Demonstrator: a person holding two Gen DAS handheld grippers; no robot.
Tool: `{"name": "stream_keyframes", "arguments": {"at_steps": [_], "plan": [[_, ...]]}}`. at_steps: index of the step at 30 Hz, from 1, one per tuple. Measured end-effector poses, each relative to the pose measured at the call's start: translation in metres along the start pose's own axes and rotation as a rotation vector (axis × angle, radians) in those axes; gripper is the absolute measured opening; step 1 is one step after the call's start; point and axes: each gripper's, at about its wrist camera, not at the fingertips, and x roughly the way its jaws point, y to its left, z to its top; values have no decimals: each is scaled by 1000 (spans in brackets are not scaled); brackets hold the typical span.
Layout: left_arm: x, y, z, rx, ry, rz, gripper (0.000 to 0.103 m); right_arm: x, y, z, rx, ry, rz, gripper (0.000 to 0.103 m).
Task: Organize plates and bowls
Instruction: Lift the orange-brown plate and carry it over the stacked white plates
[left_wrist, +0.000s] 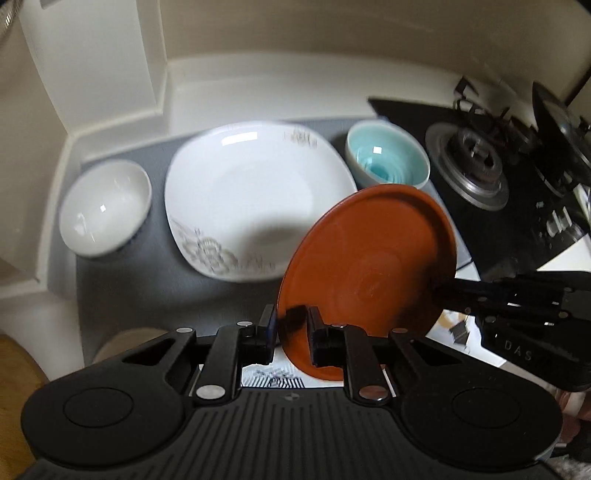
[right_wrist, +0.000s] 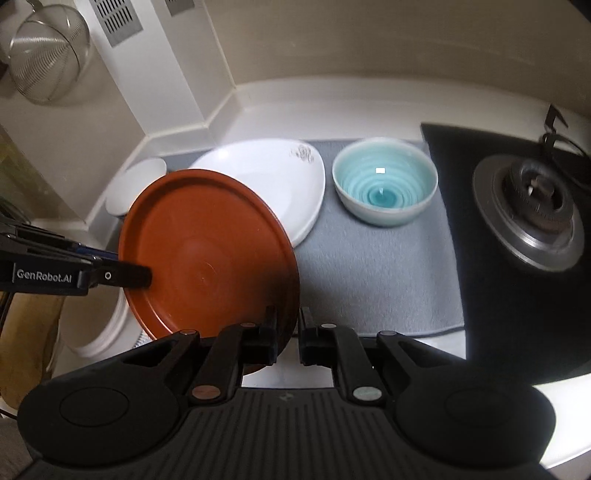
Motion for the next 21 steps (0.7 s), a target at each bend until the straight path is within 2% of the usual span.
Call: {"name": "stream_keyframes", "arguments": {"at_steps": [6,15,21], "plan": [[-22,1,11,10,-76,13,18,-12,-2,15,35,-33,38,12],[-35,9,27,6,-140,13,18,-11,8,37,12,-68,21,12],[-34,14,35,35,-174,43,18,-5,17,53,-10,-80,7,12]]}}
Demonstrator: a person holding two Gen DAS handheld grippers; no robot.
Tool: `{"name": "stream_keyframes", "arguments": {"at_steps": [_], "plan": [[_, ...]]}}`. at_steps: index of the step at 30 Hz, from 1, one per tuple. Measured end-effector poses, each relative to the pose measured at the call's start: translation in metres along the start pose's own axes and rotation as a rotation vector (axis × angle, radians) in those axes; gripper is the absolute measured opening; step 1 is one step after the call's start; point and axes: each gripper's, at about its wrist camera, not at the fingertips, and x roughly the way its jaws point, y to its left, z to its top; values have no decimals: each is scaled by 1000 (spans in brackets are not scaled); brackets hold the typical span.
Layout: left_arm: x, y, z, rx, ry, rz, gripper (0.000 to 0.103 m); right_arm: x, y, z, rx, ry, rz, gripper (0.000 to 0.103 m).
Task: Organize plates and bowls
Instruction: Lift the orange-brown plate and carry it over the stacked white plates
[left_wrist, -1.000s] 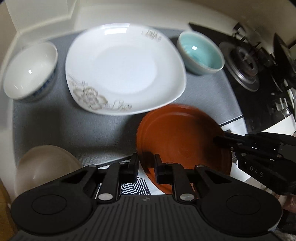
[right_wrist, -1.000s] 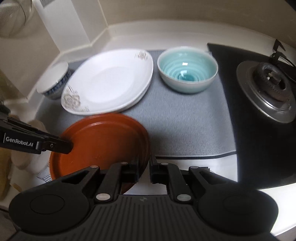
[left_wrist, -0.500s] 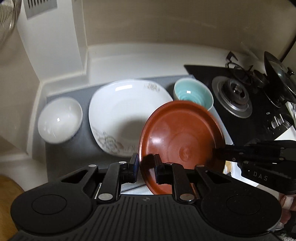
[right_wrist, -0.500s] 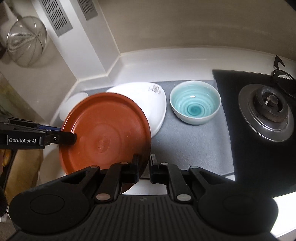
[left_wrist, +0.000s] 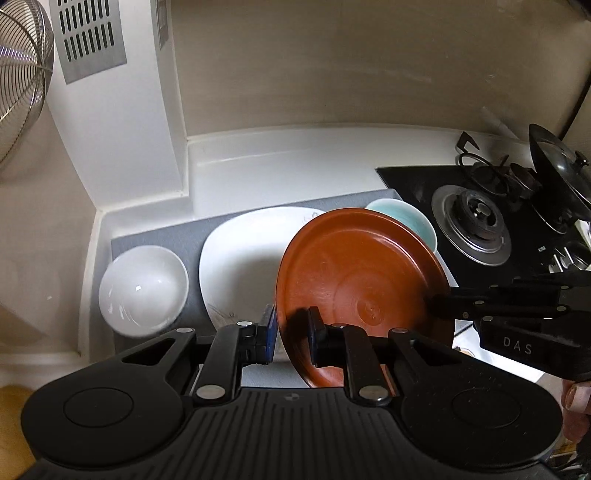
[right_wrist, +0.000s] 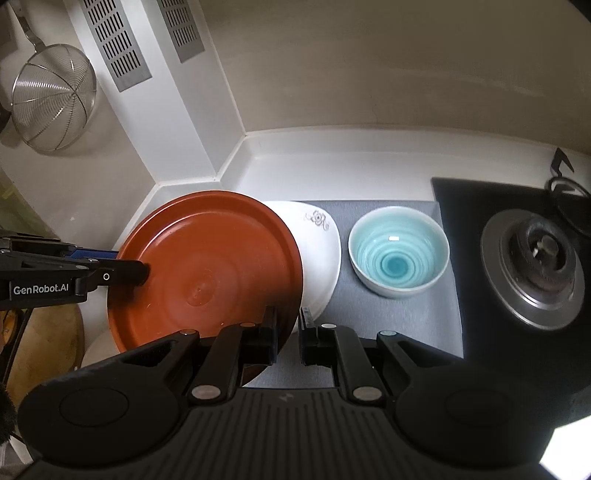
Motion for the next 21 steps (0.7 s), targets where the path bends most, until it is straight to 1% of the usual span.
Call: {"name": "stream_keyframes", "arguments": {"at_steps": [6,10,13,16,19,21], "plan": [[18,12,13,-32,9,-8,18,18,-4,12,11,-8,1,12],[45,23,21,-84,47,-20,18,46,-2,17,-52,-14,-52,11],[69,31,23,-117,69,-1,18,70,-6,23,-39,0,-48,11],[93,35,24,-113,90,37,18,98,-9,29,-12,7,-50,11],[117,34,21,-88,112,84,18,122,-6,34,-12,11,-81,11],[129,36,18,-89,126,97,17,133,-5,34,-17,18,-96,11]]}}
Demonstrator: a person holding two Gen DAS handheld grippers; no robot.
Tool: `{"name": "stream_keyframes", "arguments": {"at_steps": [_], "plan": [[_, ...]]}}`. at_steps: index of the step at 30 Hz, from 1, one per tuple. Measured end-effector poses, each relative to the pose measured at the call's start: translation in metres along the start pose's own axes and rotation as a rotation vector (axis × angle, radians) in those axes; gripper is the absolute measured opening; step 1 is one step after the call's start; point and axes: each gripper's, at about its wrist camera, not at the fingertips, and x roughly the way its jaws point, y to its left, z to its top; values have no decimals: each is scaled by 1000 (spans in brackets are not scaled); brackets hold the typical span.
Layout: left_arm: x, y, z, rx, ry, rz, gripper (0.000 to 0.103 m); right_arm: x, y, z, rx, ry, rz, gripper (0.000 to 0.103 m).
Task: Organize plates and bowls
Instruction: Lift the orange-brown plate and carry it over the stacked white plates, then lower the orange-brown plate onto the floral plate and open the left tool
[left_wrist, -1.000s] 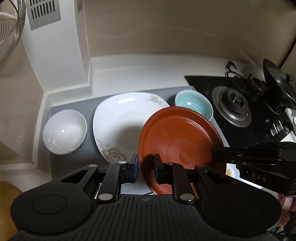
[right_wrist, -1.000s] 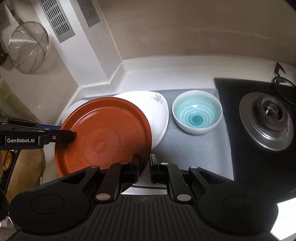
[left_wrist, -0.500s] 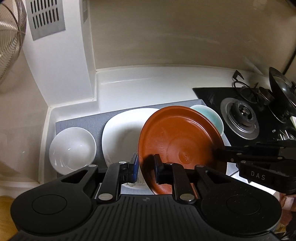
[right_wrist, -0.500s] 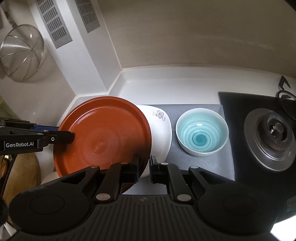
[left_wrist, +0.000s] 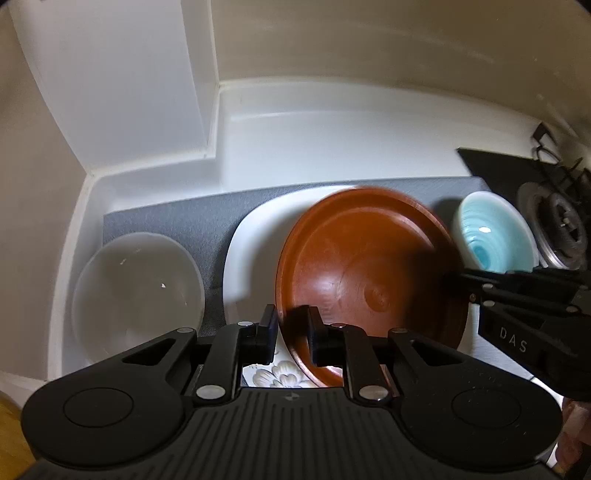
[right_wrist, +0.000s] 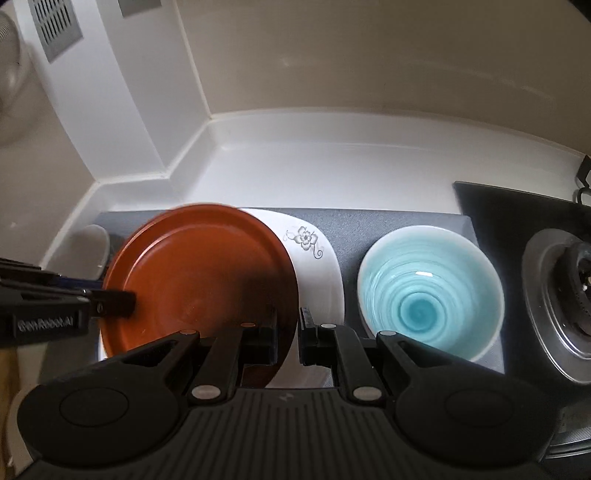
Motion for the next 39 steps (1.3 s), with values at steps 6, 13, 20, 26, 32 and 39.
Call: {"name": "stream_keyframes", "arguments": {"at_steps": [6,13,20,26,32,39], "plan": [[16,9,-5,-32,30,-16,13,15,-2,0,9,30,-3,11],[7,24,-7,-81,25,-65,35,14,-2,-3,44,33,16,64],[-36,105,-45,-303,-117,-33,56,-9,33,0,-13,-91,125,90],[-32,150,-63,-430,-147,12,46,6,95,11,-104,-88,266,82],[-9,157,-68,-506,-133,-11,22,44,149,25,-226,-16,303,37],[0,171,-74,-583,-142,-55,17,68,166,26,-254,33,269,27]]}}
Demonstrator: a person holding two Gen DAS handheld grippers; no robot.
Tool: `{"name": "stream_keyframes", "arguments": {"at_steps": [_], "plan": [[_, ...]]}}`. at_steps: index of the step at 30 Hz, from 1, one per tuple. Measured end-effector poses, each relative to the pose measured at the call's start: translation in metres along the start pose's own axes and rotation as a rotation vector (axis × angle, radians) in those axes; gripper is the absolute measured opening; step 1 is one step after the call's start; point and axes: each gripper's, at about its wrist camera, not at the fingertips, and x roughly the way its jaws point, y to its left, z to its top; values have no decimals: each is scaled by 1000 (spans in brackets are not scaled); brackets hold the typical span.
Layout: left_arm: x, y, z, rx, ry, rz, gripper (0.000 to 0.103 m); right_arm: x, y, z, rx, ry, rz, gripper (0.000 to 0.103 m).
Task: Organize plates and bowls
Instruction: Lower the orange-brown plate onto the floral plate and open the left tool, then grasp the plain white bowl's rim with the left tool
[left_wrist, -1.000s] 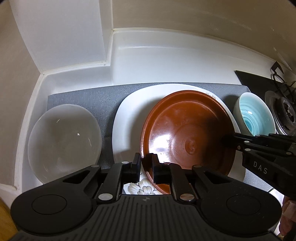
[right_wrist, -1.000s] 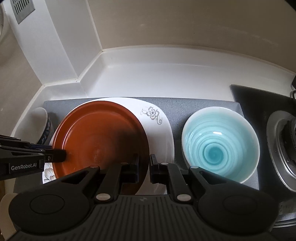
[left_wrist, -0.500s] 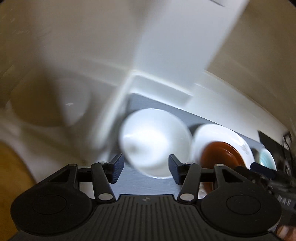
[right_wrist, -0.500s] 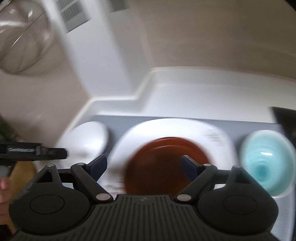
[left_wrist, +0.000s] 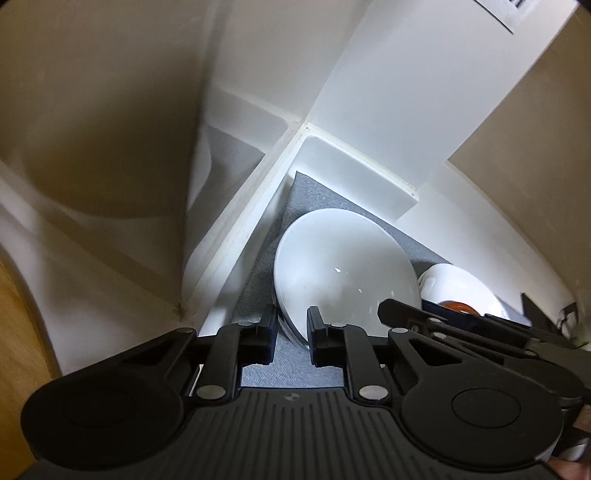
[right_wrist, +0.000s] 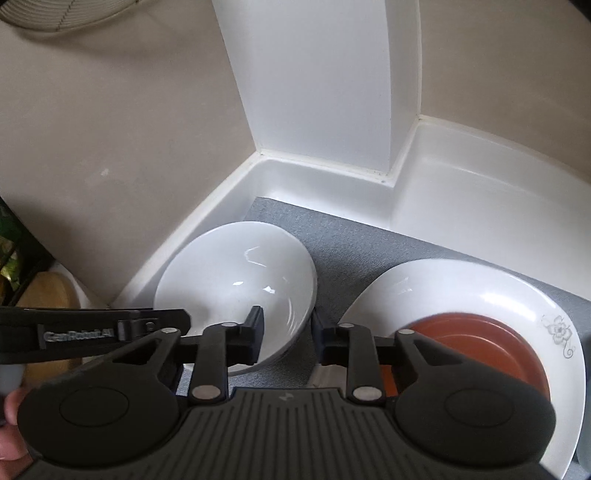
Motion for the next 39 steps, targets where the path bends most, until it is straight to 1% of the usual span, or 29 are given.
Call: {"name": "stream_keyframes", "arguments": {"at_steps": [1,2,4,6,9,11,13,15,16,19,22,26,28,29,31,34,39], "plan": [[-3,1,-2,-12,9,3,17,-2,-1,-1,-1,2,7,21],[-6,3,-4,-15,15,6,16,-4,-2,-2,0,14,13,12],[-14,10,-10,-19,46,-6,15,-10,-2,-7,23,48,42,12],[-24,19,-17,-37,76,-32,15,-18,5,-17,15,77,52,13],[-31,25,-25,-19,87,-41,15,-27,18,-34,-9,100,52,15],[-26,27,-25,-20,89,-46,16,-27,21,-35,-11,95,46,21],[-16,30,-22,-58,117,-52,16,-22,24,-33,-28,108,39,24],[-8,30,-20,-72,126,-38,16,-13,24,-31,-38,124,36,23],[-5,29,-21,-73,128,-32,16,-11,22,-32,-31,125,36,18],[-10,18,-23,-22,128,2,16,-14,16,-34,6,127,57,15],[-16,7,-22,-1,120,9,16,-27,17,-37,3,107,70,16],[-34,-15,-21,33,87,20,16,-59,15,-37,7,52,72,16],[-44,-29,-19,31,83,19,16,-77,3,-34,71,41,97,16],[-48,-37,-17,24,87,7,16,-87,-3,-33,91,28,103,17],[-55,-54,-14,27,93,-20,16,-110,-12,-34,95,-9,81,16],[-59,-93,-14,104,94,-32,16,-142,-34,-39,110,-74,50,17],[-41,-161,-13,194,162,-104,16,-182,-95,-57,246,-144,-31,16]]}}
